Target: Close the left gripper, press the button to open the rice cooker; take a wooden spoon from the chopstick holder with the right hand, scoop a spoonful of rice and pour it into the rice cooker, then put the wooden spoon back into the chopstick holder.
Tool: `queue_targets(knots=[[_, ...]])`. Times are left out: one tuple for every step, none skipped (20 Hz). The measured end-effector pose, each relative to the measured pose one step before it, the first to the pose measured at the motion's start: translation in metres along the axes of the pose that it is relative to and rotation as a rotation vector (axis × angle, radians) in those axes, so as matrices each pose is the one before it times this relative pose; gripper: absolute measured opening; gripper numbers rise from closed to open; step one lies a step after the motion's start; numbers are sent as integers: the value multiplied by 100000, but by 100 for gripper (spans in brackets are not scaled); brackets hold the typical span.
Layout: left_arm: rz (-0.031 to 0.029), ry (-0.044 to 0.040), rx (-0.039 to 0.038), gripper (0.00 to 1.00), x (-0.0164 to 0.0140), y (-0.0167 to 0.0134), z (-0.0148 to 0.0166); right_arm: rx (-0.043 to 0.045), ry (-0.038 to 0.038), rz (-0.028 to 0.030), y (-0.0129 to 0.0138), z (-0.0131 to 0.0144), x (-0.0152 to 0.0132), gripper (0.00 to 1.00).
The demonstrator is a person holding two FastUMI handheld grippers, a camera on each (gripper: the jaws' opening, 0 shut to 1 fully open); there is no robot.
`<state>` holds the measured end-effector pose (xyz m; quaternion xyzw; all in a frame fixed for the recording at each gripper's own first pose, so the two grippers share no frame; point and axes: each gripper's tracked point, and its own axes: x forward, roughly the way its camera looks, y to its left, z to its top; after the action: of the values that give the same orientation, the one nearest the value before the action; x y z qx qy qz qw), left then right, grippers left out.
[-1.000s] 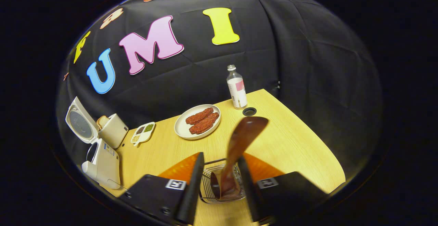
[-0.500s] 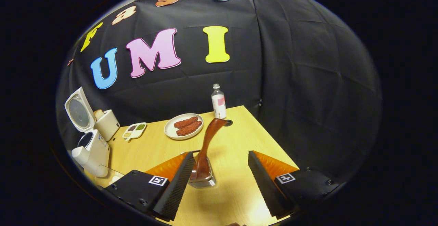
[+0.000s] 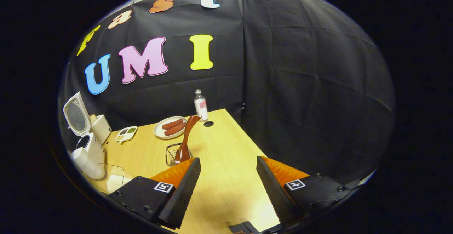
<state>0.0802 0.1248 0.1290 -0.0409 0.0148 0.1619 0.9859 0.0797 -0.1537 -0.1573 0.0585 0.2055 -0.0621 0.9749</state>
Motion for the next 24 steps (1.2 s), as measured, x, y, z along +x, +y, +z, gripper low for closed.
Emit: queue_targets(knots=[[969,-354,2412,95,1277,526,569,-587,210,-999,-295,-83,-733,98],[-1137,-186,826,95,1208,-70,631,-714,-493,-1071,-1086,212,-1010,99],[-2131,250,-606,95,1168,-360,476,-1023,-927,-760,-109,32,-916,99],[-1560,428,-677,95,1147,-253,509,-867,-212,-666,-32,-229,-958,99],[-1666,-619,-490,95,1252,-170,650,-344,397,-425,74,-325,-956,99],[-781,-495,-203,95,1157,-76,828,-70,252,-147,197,-344,-880,99],[-1724,-596,-292,95,1291,-111,678,-311,327,-374,173,-274,-792,99],[-1282,-422,-252,95,1329,-87,713,-748,-151,-487,38,-149,-755,99],[-1381,-85,-552,95,1464,-202,599,-681,-374,-790,86,8,-490,99],[-846,-995,-409,95,1398,-60,486,-554,-566,-305,220,156,-574,99],[-217,-736,-452,95,1470,153,602,-621,-563,-735,134,122,-480,99],[-896,-277,-527,95,1465,126,515,-91,-684,-590,159,185,-546,99],[-764,1,88,95,1366,-92,168,503,-459,-289,382,163,-400,99],[-849,281,621,95,1412,141,57,512,-80,-141,1417,206,-877,99],[-778,1171,557,95,1483,119,-311,66,-341,-234,404,-18,-519,99],[-928,1461,50,95,1419,200,-490,-363,-362,-153,427,87,-381,99],[-1223,2993,-568,95,1539,82,-1018,-774,-518,65,537,-9,-300,99],[-480,3467,-872,95,1317,225,-1333,-1113,-914,1029,678,-41,-282,99],[740,3613,-1354,95,1119,551,-1374,-1624,-194,633,617,-190,44,99],[446,2195,-1846,95,931,456,-953,-1960,1641,644,419,-611,273,99],[716,1049,-1262,95,857,417,-530,-1252,655,508,480,-135,-24,100],[584,521,-22,95,588,351,-305,7,-930,675,604,534,-52,100],[411,739,1042,95,458,92,-109,446,-1342,1042,624,551,-19,100],[-202,362,1371,95,319,-147,-191,-234,-1088,264,386,185,-14,100]])
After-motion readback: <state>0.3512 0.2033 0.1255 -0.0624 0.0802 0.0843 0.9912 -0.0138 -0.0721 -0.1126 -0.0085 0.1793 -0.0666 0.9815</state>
